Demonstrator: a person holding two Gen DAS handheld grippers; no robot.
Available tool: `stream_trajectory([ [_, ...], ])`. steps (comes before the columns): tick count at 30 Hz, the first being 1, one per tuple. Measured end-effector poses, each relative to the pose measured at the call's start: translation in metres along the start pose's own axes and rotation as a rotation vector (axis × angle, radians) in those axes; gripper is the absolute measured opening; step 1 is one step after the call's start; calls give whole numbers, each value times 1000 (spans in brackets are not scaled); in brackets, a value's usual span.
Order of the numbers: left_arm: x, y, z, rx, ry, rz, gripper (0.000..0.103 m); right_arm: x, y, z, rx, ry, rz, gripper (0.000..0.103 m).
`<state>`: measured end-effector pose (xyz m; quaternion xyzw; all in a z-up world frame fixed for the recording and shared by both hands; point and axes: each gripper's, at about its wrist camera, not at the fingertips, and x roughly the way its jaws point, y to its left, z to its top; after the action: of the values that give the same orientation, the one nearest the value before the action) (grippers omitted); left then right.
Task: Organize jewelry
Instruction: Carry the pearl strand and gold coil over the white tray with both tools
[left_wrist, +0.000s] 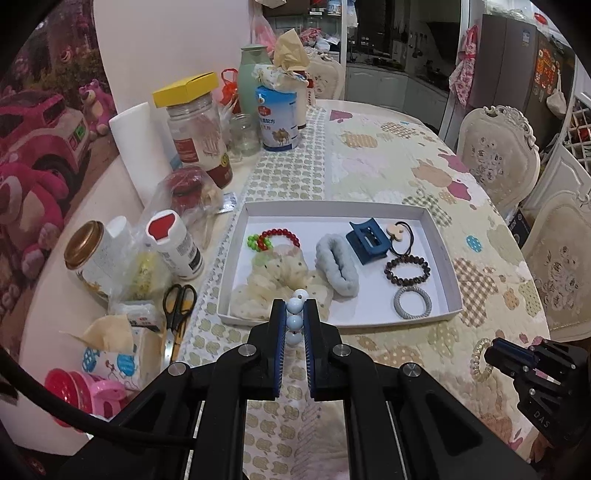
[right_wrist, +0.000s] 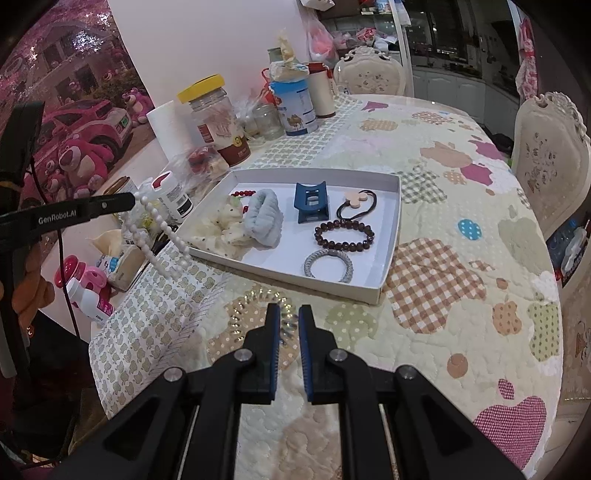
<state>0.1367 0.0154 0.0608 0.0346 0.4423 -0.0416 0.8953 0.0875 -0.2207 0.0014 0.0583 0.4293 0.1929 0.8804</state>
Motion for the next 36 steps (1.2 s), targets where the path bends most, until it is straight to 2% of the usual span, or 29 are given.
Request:
stream_trajectory([
  [10,7,8,37,5,-12,11,8,10,2,22,-12,-8,-3,10],
  [20,36,1,77,42,-1,22,8,43,1,46,-10,24,0,10],
  [29,86,-14,113,63,31,3,8,86,-4,63,13,66,-2,10],
  [36,135,-30,129,62,88,-58,8,118,-10,68,43,112,-7,10],
])
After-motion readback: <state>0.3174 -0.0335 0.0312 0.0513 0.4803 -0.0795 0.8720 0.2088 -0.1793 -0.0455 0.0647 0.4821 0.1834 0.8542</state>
